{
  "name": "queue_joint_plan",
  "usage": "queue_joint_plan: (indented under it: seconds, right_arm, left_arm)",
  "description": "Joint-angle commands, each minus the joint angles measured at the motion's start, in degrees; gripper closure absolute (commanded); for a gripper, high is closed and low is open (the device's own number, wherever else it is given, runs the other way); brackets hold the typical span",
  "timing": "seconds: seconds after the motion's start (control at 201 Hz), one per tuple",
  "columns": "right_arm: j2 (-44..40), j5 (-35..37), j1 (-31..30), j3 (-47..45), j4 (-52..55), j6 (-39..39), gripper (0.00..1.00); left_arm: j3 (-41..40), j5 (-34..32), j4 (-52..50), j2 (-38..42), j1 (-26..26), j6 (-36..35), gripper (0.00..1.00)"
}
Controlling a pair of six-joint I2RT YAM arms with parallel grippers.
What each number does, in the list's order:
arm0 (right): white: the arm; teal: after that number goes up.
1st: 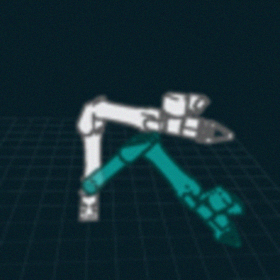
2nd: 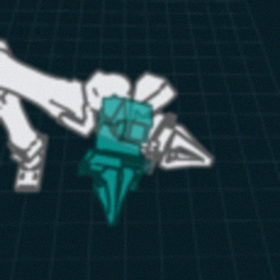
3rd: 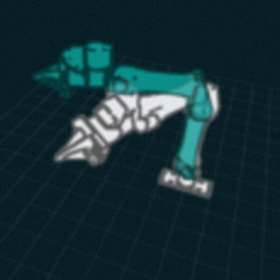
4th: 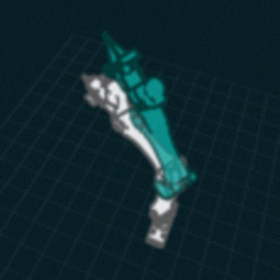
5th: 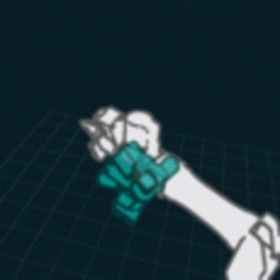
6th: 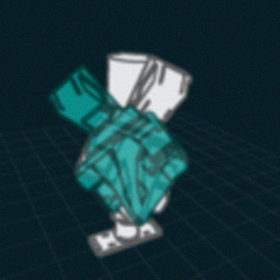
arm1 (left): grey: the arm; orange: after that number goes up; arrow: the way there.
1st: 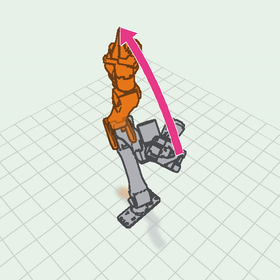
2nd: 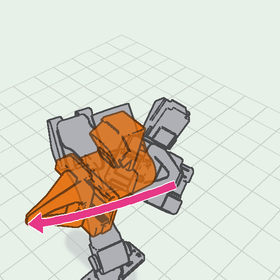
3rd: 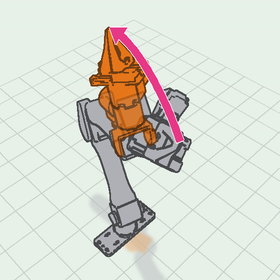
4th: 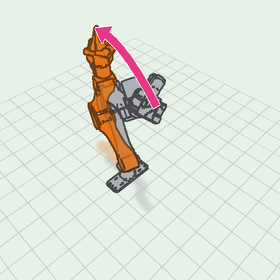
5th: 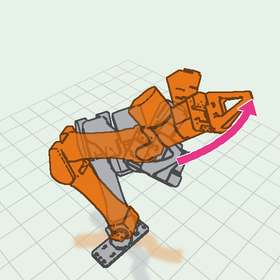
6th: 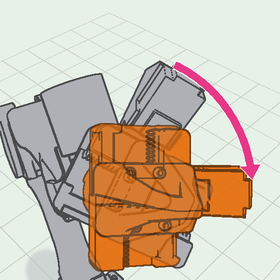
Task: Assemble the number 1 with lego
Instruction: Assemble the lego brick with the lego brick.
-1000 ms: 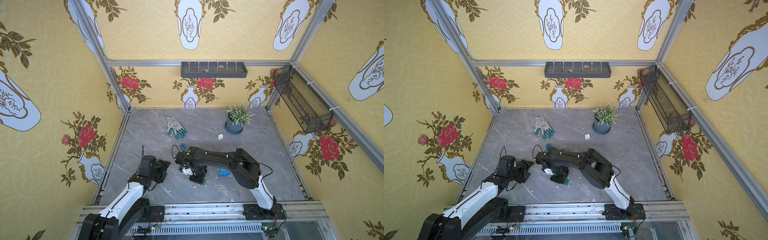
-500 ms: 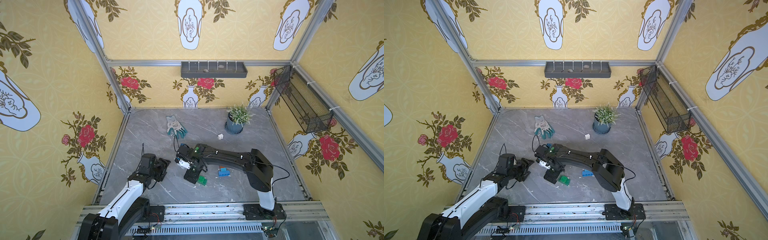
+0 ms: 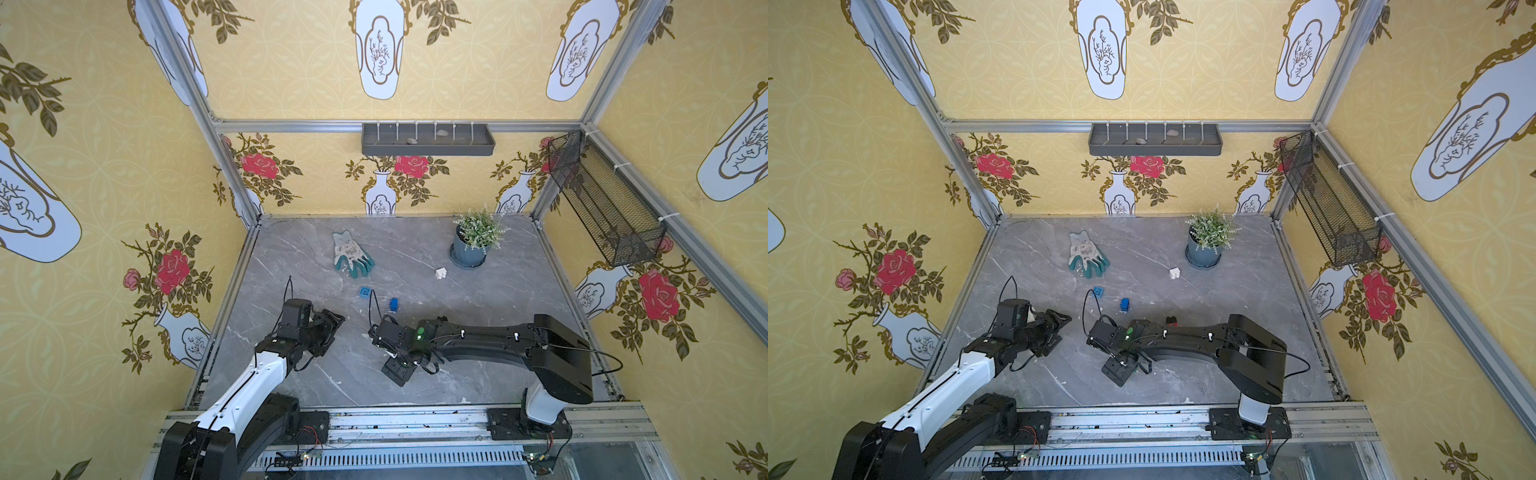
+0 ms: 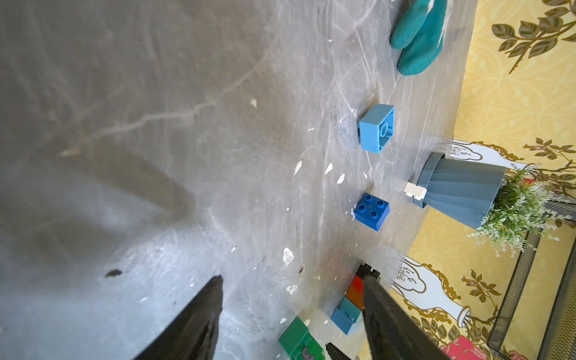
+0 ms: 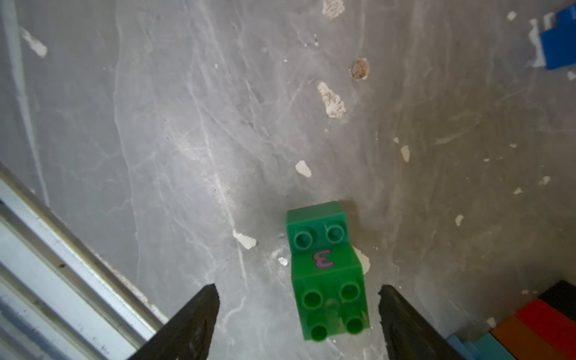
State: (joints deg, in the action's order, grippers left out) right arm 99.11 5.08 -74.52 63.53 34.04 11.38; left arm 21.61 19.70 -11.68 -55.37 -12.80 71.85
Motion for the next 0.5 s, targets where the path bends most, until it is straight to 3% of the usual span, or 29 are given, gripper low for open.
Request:
queue_joint_plan:
  seconds: [0.0,0.119,0.388,0.493]
  right_arm:
    - [-0.66,3.01,-0.04,-1.53,-4.39,0.98,0.21]
    - [-1.20,1.92,0.31,-3.53,-5.32,-0.68,0.28]
    - [-2.51,-3.10,2.49,-7.77,-8.27,-7.23,0.55]
    - [-2.27,-4.02,3.59,-8.37,-9.01,-11.08,0.60]
  left_arm:
    - [0.46,0.58,-1.24,0.15,-0.02,-1.54,0.28]
    - [0.49,0.43,-1.27,0.31,0.01,-1.46,0.28]
    - [0.88,0.30,-0.38,-0.52,-0.05,-1.28,0.28]
    - [0.82,0.09,0.03,-0.51,-0.01,-0.98,0.28]
